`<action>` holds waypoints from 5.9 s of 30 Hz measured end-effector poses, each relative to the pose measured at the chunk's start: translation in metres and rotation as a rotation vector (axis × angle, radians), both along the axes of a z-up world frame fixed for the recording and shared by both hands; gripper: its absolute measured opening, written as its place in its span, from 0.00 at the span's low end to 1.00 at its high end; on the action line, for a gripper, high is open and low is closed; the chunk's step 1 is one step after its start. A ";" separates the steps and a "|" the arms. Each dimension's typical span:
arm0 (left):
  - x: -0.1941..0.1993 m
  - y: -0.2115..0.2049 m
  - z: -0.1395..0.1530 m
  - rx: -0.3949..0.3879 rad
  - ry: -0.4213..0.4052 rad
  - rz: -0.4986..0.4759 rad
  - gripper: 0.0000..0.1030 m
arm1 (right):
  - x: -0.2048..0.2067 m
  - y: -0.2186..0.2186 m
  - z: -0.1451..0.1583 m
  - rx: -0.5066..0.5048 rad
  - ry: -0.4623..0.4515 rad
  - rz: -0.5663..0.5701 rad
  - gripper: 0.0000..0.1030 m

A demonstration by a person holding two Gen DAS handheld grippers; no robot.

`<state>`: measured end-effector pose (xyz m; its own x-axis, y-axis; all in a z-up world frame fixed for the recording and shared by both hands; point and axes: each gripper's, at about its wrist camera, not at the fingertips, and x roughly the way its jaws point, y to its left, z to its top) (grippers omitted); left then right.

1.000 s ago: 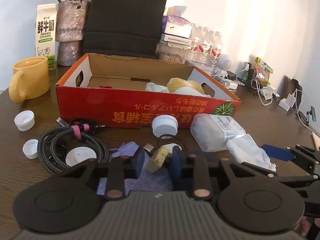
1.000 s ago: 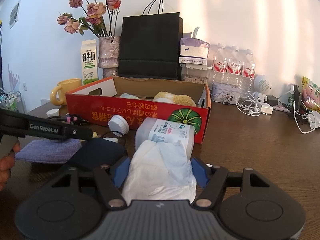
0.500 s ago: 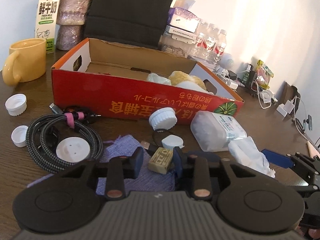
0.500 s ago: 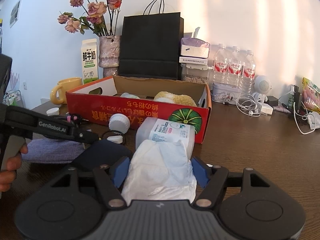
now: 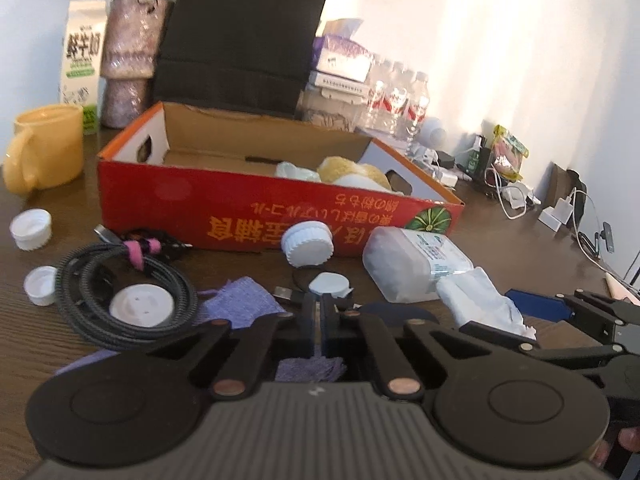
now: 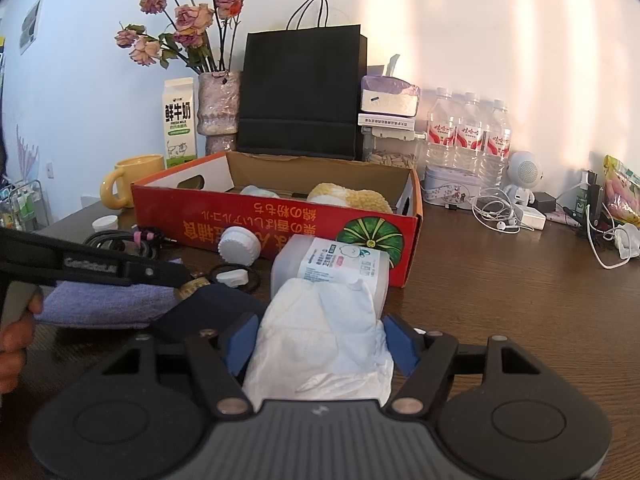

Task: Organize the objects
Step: 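Grasp the small tan block with the left tool while the right tool holds the tissue, then carry the tan block and the tissue up over the red box, then open both tools to drop the block and tissue into the box, then withdraw both tools from the box back over the table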

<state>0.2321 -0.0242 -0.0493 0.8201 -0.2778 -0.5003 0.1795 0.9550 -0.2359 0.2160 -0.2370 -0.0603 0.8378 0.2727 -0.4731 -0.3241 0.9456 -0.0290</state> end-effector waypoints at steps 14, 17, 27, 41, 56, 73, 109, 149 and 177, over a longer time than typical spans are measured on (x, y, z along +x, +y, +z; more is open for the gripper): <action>0.010 -0.019 0.000 0.043 0.027 -0.023 0.35 | 0.000 0.000 0.001 -0.002 -0.002 0.001 0.68; 0.015 -0.020 -0.002 0.030 0.033 -0.025 0.35 | 0.000 0.000 0.001 -0.002 -0.002 0.002 0.68; 0.013 -0.004 -0.004 -0.011 0.061 0.025 0.37 | 0.000 0.001 0.001 -0.002 -0.004 0.002 0.68; 0.023 -0.027 -0.006 0.177 0.079 -0.064 0.22 | 0.000 0.003 0.001 -0.005 -0.001 0.007 0.69; 0.002 -0.016 0.004 0.122 0.010 -0.047 0.21 | -0.006 0.003 0.002 -0.016 -0.047 0.013 0.68; -0.014 0.002 0.048 0.098 -0.112 -0.024 0.22 | -0.019 0.006 0.028 -0.025 -0.168 0.020 0.65; 0.161 0.028 0.068 0.031 -0.131 0.121 0.22 | 0.193 0.061 0.050 0.068 -0.091 0.007 0.66; 0.086 0.047 0.093 0.039 -0.177 0.226 1.00 | 0.133 0.050 0.083 0.056 -0.123 0.009 1.00; -0.043 0.074 0.083 0.135 -0.117 0.276 1.00 | 0.011 0.034 0.046 0.017 0.053 0.040 1.00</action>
<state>0.1892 0.0502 0.0337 0.9092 0.0257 -0.4155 -0.0724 0.9927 -0.0969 0.2274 -0.2026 -0.0138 0.7996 0.3143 -0.5118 -0.3627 0.9319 0.0056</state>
